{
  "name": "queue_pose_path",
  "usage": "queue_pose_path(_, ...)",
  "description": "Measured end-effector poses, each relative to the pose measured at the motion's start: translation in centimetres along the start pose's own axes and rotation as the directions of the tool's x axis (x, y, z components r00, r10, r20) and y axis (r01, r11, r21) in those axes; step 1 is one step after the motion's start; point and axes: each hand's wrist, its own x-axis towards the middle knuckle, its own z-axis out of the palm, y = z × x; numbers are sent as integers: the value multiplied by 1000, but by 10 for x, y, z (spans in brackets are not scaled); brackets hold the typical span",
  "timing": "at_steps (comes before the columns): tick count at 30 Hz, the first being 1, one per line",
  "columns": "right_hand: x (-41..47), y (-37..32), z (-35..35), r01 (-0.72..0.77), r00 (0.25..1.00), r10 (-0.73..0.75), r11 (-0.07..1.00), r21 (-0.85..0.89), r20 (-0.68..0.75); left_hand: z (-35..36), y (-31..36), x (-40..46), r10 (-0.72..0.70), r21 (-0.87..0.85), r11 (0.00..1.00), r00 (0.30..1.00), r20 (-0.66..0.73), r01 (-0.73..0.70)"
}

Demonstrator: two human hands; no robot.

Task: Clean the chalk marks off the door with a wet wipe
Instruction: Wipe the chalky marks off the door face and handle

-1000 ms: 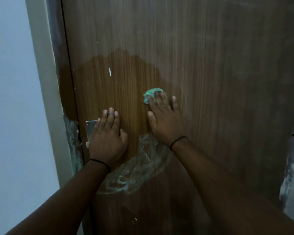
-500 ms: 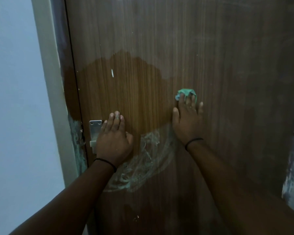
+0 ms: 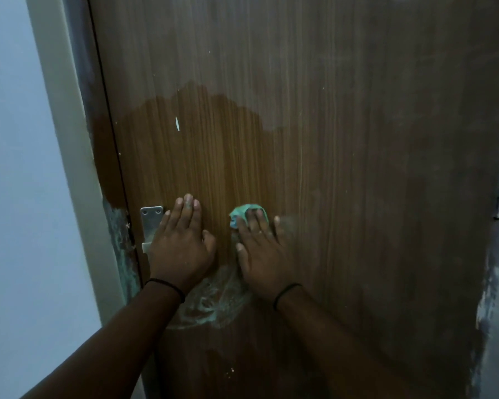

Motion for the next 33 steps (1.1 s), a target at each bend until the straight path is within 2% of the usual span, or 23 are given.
queue_pose_path(2, -15, 20, 2, -24, 1000, 24, 999, -45, 17, 0, -6, 0, 26, 12, 1000, 1000, 11, -27)
queue_pose_path(4, -9, 30, -1, -125, 991, 123, 991, -38, -57, 2, -7, 0, 35, 16, 999, 999, 14, -36)
queue_pose_path(6, 13, 12, -5, -160, 981, 161, 987, 15, -109, 3, -4, 0, 36, 3, 999, 999, 14, -36)
queue_pose_path(7, 20, -3, -5, -113, 987, 117, 993, 38, -109, 2, -4, 0, 36, -2, 999, 999, 9, -36)
queue_pose_path(9, 14, -23, 4, 64, 997, -63, 998, 28, -50, -2, -7, -1, 34, 5, 999, 999, 5, -34)
queue_pose_path(11, -6, -9, 7, 155, 988, -155, 988, -14, 19, -6, -10, 0, 43, 1, 999, 999, 4, -43)
queue_pose_path(12, -12, 4, 7, 139, 990, -139, 990, -40, 8, -6, -10, 0, 48, -3, 999, 999, 8, -48)
queue_pose_path(15, 4, 15, 1, -109, 989, 102, 992, -60, -107, -1, -6, -1, 21, -13, 1000, 1000, 17, -21)
queue_pose_path(16, 14, 6, -2, -146, 983, 141, 989, -31, -120, 1, -3, -1, 14, -9, 1000, 1000, 21, -14)
queue_pose_path(18, 20, -20, 1, -47, 994, 50, 998, 34, -95, 1, -3, -1, 6, -7, 1000, 1000, 19, -6)
queue_pose_path(20, 2, -22, 10, 113, 994, -113, 994, -1, -8, -2, -5, -1, 13, -19, 1000, 1000, 6, -13)
queue_pose_path(21, -11, -9, 12, 136, 991, -135, 990, -27, 22, -3, -6, -1, 17, -27, 999, 1000, 2, -17)
queue_pose_path(23, -27, 22, 10, 55, 999, -55, 995, -82, 2, -3, -5, -3, 15, -35, 999, 1000, 8, -15)
queue_pose_path(25, -21, 36, 6, -155, 986, 150, 985, -73, -77, -1, -1, -3, -2, -17, 1000, 1000, 15, 2)
queue_pose_path(26, -13, 31, 3, -211, 974, 207, 976, -46, -92, 0, 3, -1, -11, -4, 1000, 1000, 19, 11)
queue_pose_path(27, -6, 21, 2, -202, 976, 200, 979, -19, -88, -1, 6, 0, -21, 11, 1000, 1000, 21, 21)
queue_pose_path(29, -9, 2, 8, -54, 998, 54, 998, -16, -32, -2, 11, 3, -41, 45, 998, 999, 27, 40)
queue_pose_path(31, -29, 11, 7, 70, 996, -66, 996, -59, 58, -2, 12, 4, -56, 56, 997, 997, 46, 53)
queue_pose_path(33, -43, 37, 1, 20, 998, -15, 996, -89, 57, 1, 12, 4, -57, 57, 997, 997, 54, 54)
